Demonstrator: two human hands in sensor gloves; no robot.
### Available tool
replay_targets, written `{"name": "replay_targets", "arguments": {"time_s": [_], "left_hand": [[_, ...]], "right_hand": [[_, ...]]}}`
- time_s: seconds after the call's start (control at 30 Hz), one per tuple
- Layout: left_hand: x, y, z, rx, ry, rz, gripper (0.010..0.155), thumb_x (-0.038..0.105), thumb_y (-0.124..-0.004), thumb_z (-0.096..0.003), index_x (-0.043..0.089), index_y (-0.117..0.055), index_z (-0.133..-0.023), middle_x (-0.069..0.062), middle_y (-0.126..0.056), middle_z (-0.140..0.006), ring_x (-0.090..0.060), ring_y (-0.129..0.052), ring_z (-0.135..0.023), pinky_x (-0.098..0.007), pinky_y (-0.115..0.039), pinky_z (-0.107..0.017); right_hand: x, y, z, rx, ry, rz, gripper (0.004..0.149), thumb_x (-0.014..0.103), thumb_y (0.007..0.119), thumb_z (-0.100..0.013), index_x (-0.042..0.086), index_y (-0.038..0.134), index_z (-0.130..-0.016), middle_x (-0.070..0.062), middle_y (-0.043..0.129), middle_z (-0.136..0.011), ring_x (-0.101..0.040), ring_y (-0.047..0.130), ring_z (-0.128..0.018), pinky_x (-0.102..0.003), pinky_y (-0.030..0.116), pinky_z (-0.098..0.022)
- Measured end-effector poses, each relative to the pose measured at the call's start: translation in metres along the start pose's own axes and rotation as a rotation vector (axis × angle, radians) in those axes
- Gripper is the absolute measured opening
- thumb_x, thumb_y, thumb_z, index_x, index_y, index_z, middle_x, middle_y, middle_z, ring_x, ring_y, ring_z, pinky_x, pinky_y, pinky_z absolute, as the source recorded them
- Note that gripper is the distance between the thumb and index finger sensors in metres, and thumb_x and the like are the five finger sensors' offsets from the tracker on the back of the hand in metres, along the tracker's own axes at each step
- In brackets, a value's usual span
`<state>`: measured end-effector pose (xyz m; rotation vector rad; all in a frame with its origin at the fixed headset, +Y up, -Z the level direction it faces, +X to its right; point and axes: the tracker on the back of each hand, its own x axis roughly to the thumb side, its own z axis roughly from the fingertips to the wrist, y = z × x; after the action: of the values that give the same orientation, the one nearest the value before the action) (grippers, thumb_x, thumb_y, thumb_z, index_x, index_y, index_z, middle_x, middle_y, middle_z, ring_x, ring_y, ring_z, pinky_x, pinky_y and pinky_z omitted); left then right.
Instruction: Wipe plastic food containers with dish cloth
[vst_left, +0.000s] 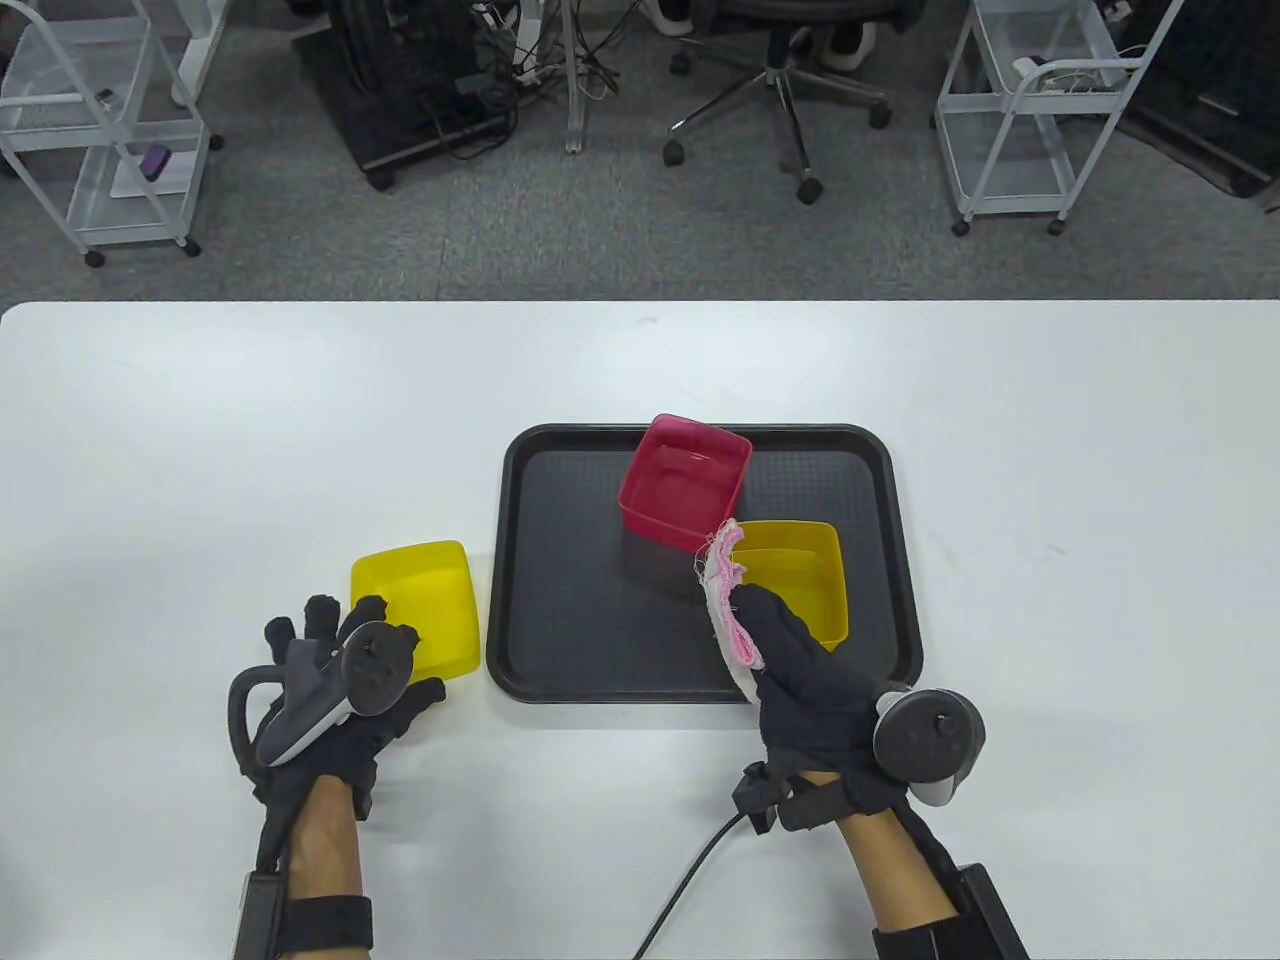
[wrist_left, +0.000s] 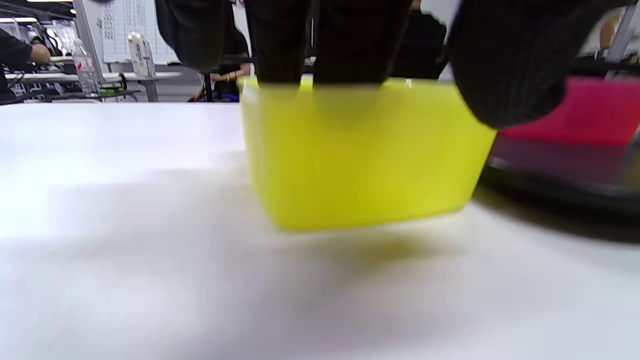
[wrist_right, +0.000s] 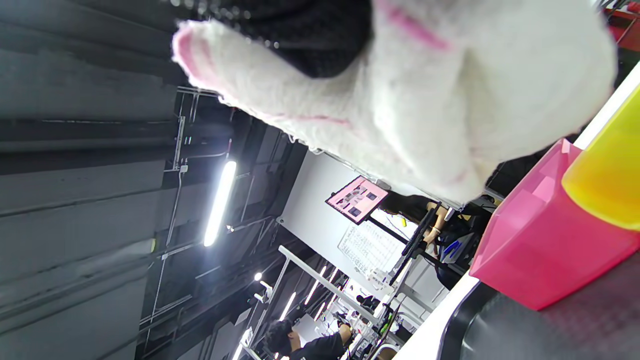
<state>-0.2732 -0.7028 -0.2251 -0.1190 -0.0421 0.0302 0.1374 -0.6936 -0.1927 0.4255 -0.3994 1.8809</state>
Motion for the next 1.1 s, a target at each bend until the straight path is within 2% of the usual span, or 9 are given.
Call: {"name": "replay_targets", "arguments": {"time_s": [0.07, 0.13, 0.23, 0.33, 0.53, 0.6, 0.7, 0.9, 1.1], "left_hand": [[0.004, 0.008, 0.004, 0.071, -0.009, 0.053, 0.08, 0.067, -0.079, -0.0442, 0.028, -0.065, -0.113, -0.008, -0.049, -0.127, -0.058, -0.038, -0.113, -0.075, -0.027, -0.075], [0.014, 0.016, 0.008, 0.153, -0.042, 0.09, 0.083, 0.068, -0.077, -0.0448, 0.029, -0.057, -0.116, -0.008, -0.045, -0.127, -0.057, -0.038, -0.113, -0.074, -0.03, -0.076], [0.034, 0.025, 0.012, 0.224, -0.128, 0.132, 0.083, 0.066, -0.075, -0.0463, 0.031, -0.049, -0.117, -0.005, -0.04, -0.127, -0.054, -0.04, -0.114, -0.072, -0.035, -0.079], [0.062, 0.031, 0.015, 0.288, -0.228, 0.147, 0.079, 0.065, -0.072, -0.0479, 0.032, -0.05, -0.116, -0.003, -0.043, -0.126, -0.051, -0.045, -0.115, -0.071, -0.037, -0.08], [0.13, 0.025, 0.016, 0.227, -0.413, 0.087, 0.077, 0.065, -0.072, -0.0486, 0.031, -0.053, -0.115, -0.002, -0.049, -0.125, -0.048, -0.057, -0.113, -0.067, -0.049, -0.081], [0.158, 0.02, 0.014, 0.179, -0.472, 0.032, 0.077, 0.065, -0.072, -0.0487, 0.031, -0.053, -0.116, -0.003, -0.049, -0.125, -0.048, -0.059, -0.112, -0.066, -0.052, -0.081], [0.201, 0.013, 0.01, 0.171, -0.54, -0.064, 0.077, 0.064, -0.072, -0.0488, 0.031, -0.053, -0.115, -0.002, -0.051, -0.125, -0.045, -0.066, -0.11, -0.064, -0.057, -0.08], [0.26, 0.0, -0.016, 0.128, -0.556, -0.106, 0.076, 0.063, -0.072, -0.049, 0.031, -0.053, -0.115, -0.001, -0.051, -0.124, -0.044, -0.072, -0.107, -0.061, -0.061, -0.079], [0.292, -0.017, -0.031, 0.089, -0.557, -0.206, 0.072, 0.062, -0.074, -0.049, 0.032, -0.058, -0.113, 0.001, -0.057, -0.122, -0.04, -0.083, -0.1, -0.057, -0.07, -0.076]], "right_hand": [[-0.001, -0.002, 0.0, -0.016, 0.009, -0.015, 0.048, 0.004, 0.074, -0.046, 0.01, 0.07, -0.093, -0.023, 0.073, -0.098, -0.052, 0.076, -0.083, -0.059, 0.074, -0.054], [-0.002, -0.004, 0.0, -0.038, 0.015, -0.026, 0.047, 0.004, 0.074, -0.047, 0.01, 0.07, -0.093, -0.023, 0.073, -0.098, -0.052, 0.076, -0.083, -0.059, 0.074, -0.054], [-0.003, -0.006, -0.001, -0.052, 0.023, -0.035, 0.047, 0.004, 0.074, -0.047, 0.01, 0.07, -0.093, -0.023, 0.073, -0.098, -0.052, 0.076, -0.083, -0.059, 0.074, -0.054], [-0.004, -0.01, -0.001, -0.071, 0.031, -0.047, 0.048, 0.004, 0.074, -0.047, 0.01, 0.07, -0.094, -0.023, 0.073, -0.098, -0.052, 0.076, -0.083, -0.059, 0.074, -0.054], [-0.007, -0.018, -0.002, -0.14, 0.054, -0.091, 0.048, 0.005, 0.074, -0.047, 0.01, 0.07, -0.094, -0.023, 0.073, -0.098, -0.051, 0.076, -0.083, -0.059, 0.074, -0.054], [-0.008, -0.022, -0.004, -0.157, 0.059, -0.108, 0.048, 0.005, 0.074, -0.047, 0.01, 0.07, -0.094, -0.023, 0.073, -0.098, -0.052, 0.076, -0.083, -0.059, 0.074, -0.054], [-0.011, -0.031, -0.005, -0.182, 0.071, -0.119, 0.048, 0.005, 0.074, -0.047, 0.01, 0.069, -0.094, -0.023, 0.073, -0.098, -0.051, 0.076, -0.083, -0.059, 0.074, -0.055], [-0.022, -0.043, -0.001, -0.249, 0.123, -0.168, 0.048, 0.005, 0.074, -0.047, 0.01, 0.069, -0.094, -0.023, 0.073, -0.098, -0.051, 0.076, -0.083, -0.059, 0.074, -0.054], [-0.032, -0.05, 0.002, -0.283, 0.163, -0.191, 0.048, 0.005, 0.074, -0.047, 0.01, 0.069, -0.094, -0.023, 0.072, -0.098, -0.051, 0.076, -0.083, -0.059, 0.074, -0.055]]}}
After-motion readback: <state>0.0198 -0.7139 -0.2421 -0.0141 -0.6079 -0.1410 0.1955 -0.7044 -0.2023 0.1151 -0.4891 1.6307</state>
